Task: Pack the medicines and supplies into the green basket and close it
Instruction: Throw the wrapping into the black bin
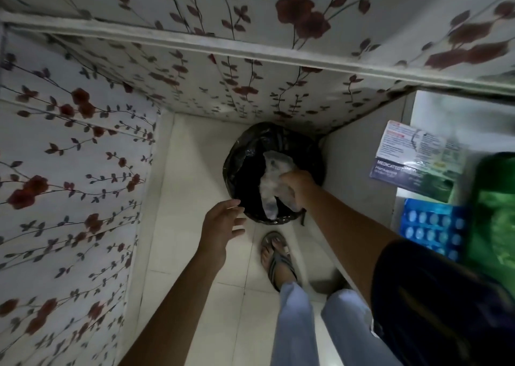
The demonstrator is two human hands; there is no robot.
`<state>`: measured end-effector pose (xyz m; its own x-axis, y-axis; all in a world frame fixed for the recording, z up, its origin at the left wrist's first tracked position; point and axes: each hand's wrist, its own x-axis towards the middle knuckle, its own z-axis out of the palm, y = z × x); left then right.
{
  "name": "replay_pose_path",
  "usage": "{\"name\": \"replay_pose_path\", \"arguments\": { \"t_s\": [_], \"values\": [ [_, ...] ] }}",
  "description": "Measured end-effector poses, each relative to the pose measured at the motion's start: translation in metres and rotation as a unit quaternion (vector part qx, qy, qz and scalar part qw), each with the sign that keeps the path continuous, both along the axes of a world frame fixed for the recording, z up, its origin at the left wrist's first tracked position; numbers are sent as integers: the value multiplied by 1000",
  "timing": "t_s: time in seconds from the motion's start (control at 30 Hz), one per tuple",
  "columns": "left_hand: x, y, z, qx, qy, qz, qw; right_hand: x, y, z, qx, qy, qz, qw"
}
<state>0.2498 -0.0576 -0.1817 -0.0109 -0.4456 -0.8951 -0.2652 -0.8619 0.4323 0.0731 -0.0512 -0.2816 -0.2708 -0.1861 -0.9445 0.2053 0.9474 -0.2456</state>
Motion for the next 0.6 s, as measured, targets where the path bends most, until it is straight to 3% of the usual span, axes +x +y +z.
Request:
{"name": "replay_pose_path", "arguments": {
  "t_s": [0.2,0.43,0.6],
  "values": [
    [-27,3,31,-26,9,-7,1000,3,-2,55,-17,-10,-1,1000],
    [-72,23,98,-101,62,-5,993,-12,46,208,-233,33,-11,972],
    [-109,78,128,-125,51,-77,988,-76,120,309,-339,18,-47,940]
  ]
}}
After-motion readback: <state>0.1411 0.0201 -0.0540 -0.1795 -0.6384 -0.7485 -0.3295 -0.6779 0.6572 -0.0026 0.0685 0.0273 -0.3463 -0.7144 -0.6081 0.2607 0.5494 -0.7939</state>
